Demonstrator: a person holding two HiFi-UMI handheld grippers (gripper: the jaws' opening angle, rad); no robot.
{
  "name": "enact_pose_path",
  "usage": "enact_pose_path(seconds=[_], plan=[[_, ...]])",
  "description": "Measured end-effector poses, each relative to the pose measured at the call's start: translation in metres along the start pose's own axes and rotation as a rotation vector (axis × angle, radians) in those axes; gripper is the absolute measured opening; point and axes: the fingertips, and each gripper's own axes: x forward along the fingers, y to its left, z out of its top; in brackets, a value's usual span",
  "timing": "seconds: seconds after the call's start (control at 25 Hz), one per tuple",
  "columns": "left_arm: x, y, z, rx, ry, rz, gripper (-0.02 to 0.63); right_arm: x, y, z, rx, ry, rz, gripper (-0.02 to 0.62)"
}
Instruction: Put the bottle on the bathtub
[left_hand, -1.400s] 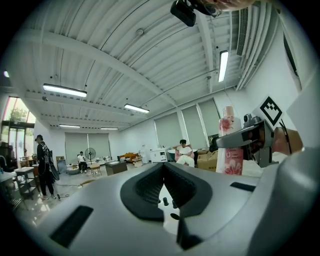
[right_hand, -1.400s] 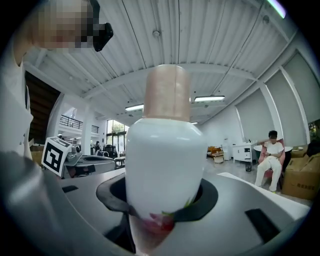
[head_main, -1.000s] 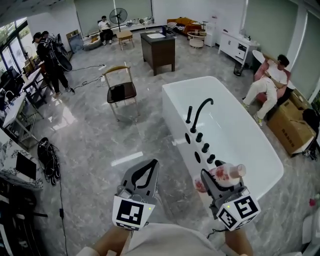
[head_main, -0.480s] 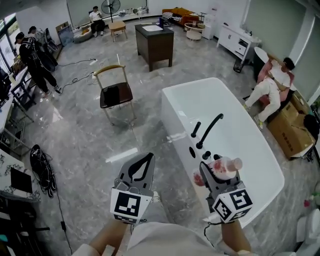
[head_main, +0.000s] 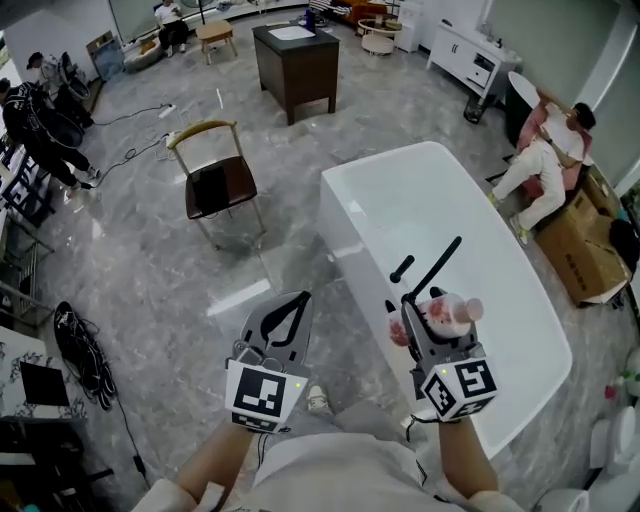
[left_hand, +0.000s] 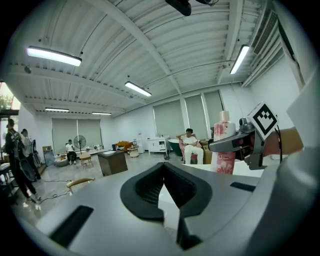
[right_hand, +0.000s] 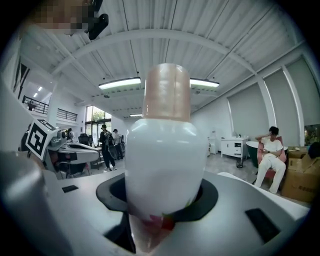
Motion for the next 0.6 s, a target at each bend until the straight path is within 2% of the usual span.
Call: enact_pose_path(seconds=[0.32, 0.6], plan=[[0.073, 0.026, -0.022, -0.015, 0.024, -0.028, 0.02, 0.075, -0.052, -0.026, -0.006, 0.038, -0.058, 0.23], [0.155, 0.045, -0.077, -0.051, 0.06, -0.035, 0.02, 0.168, -0.105, -0.08, -0.021, 0.047, -0.121, 0.23]])
